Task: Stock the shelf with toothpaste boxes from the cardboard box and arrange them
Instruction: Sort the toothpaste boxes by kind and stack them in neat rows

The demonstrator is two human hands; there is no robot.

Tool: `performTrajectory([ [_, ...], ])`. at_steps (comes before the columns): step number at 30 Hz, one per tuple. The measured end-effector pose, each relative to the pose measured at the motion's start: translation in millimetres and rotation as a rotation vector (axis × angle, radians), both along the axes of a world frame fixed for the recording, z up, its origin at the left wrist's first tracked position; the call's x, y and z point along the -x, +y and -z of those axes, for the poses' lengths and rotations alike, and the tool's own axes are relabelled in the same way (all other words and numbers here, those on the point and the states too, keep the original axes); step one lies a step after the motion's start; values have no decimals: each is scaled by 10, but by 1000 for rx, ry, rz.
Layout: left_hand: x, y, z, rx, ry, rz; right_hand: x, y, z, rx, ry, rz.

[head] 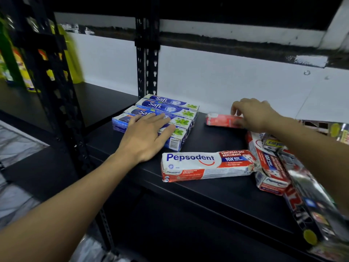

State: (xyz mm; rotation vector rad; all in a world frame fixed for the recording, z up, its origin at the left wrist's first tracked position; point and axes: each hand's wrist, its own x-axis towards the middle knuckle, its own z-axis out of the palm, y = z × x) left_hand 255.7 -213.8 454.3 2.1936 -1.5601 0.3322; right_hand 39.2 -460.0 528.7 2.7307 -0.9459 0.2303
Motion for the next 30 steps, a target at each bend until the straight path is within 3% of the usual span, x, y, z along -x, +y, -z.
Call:
performTrajectory([
  [3,11,7,-4,-4,2,-2,40,18,-63,-229,-53,-83],
  [8,12,8,-6,-2,-1,-6,17,-10,-124,-202,-38,-30],
  [14,11,8,-4,-8,-1,-12,-85,-64,-32,-355,-6,80],
  [30,20,13,-22,-22,2,-22,-336,-161,41,-200,-8,115],
])
